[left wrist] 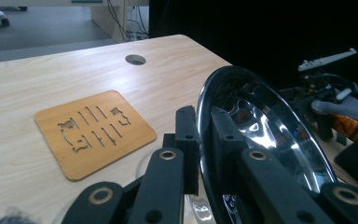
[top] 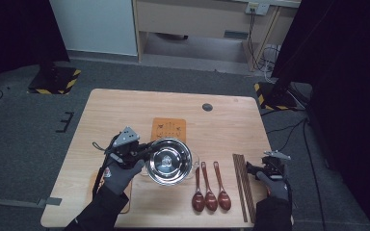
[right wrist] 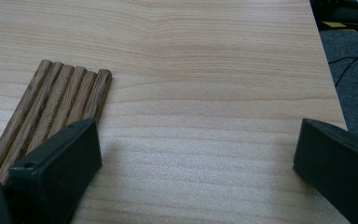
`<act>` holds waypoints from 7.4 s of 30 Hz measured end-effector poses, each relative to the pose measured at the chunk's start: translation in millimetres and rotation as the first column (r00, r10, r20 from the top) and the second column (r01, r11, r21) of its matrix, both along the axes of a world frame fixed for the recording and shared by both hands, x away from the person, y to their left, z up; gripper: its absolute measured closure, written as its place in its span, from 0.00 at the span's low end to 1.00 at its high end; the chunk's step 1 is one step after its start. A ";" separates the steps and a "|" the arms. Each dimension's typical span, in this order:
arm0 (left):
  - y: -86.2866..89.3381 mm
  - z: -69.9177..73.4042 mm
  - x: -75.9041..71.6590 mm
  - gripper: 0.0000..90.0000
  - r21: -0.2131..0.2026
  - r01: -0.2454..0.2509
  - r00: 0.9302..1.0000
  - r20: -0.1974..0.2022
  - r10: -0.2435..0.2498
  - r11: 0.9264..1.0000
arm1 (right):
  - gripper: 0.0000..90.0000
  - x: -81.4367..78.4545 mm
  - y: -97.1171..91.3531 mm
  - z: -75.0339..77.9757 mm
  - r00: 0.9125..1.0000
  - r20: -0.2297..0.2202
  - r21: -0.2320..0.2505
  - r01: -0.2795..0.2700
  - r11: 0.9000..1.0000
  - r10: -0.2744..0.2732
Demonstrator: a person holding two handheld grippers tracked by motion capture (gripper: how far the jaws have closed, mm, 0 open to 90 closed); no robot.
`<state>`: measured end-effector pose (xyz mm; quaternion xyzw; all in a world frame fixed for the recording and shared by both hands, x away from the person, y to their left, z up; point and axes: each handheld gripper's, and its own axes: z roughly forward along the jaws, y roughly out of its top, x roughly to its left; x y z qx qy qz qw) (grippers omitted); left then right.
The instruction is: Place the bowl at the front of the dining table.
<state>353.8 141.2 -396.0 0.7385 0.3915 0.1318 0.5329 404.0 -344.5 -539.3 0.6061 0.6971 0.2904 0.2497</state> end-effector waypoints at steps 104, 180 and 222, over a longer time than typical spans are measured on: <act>-33.2 -37.8 173.5 0.92 0.070 -0.210 0.974 -0.076 0.215 0.975 | 0.01 0.9 -0.8 -0.3 1.000 0.002 -0.006 -0.007 1.000 0.007; -20.6 -98.1 200.0 0.51 0.239 -0.237 0.926 -0.237 0.293 0.942 | 0.00 0.9 -0.8 -0.3 1.000 0.001 -0.007 -0.008 1.000 0.008; 55.2 -31.2 73.0 0.33 0.106 -0.239 0.971 0.052 0.235 0.965 | 0.05 -0.7 -1.5 0.4 1.000 0.011 -0.001 0.014 1.000 -0.014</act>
